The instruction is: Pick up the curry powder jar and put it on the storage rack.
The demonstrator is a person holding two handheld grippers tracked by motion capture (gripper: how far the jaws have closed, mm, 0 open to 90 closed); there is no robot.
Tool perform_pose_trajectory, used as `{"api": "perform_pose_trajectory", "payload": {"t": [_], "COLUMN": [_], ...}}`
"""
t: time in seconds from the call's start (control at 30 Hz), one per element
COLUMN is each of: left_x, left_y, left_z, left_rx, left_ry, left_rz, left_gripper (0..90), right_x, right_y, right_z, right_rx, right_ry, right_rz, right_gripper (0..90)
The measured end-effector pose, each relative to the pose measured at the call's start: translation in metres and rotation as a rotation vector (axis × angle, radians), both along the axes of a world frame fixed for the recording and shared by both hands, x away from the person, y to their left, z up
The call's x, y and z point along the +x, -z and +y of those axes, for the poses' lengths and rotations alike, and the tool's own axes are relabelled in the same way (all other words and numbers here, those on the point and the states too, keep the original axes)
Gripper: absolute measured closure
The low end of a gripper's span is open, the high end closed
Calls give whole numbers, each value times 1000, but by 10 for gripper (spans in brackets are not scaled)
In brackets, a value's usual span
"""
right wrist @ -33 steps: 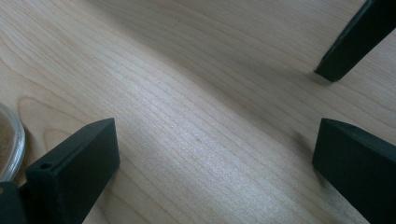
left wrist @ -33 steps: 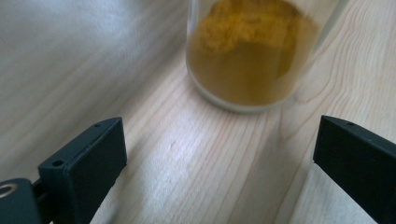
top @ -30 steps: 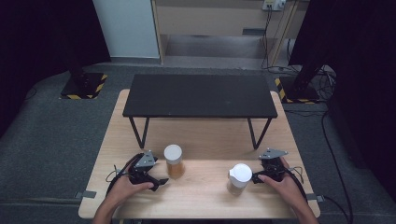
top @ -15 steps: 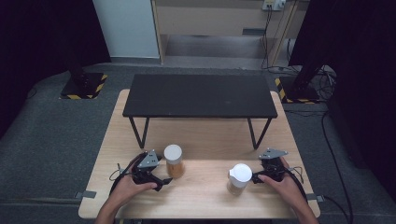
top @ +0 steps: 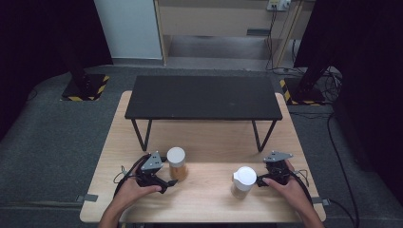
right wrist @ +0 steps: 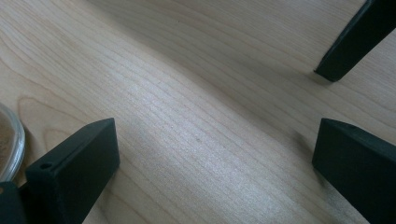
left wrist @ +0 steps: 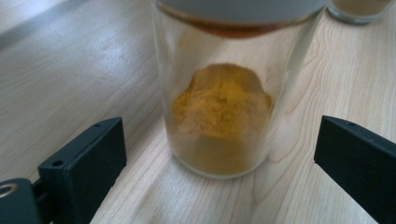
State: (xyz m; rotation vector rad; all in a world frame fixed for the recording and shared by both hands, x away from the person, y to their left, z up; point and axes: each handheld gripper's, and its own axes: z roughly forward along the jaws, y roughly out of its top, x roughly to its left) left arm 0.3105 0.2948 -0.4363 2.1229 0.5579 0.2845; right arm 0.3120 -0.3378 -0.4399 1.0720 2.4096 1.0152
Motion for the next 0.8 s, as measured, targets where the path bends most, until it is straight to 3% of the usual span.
{"api": "perform_pose_trajectory", "payload": {"t": [0.53,0.67,0.8], "left_x": [0,-1,-1], "left_y": [2,3,3], "left_z": [-3,-1,-1], "left_rx": [-68,-112,-128], "left_ry": [1,-13,-12], "left_rz": [-35,-52,-56], "left_gripper": [17,17,17], "right_x": [0,0,-1], "right_y": [0,0,0], "right_z": [0,0,0], "right_rx": [0,0,0], "right_ry": [2,3,3], "right_rz": [0,-1,0], "right_gripper": [14,14,14]}}
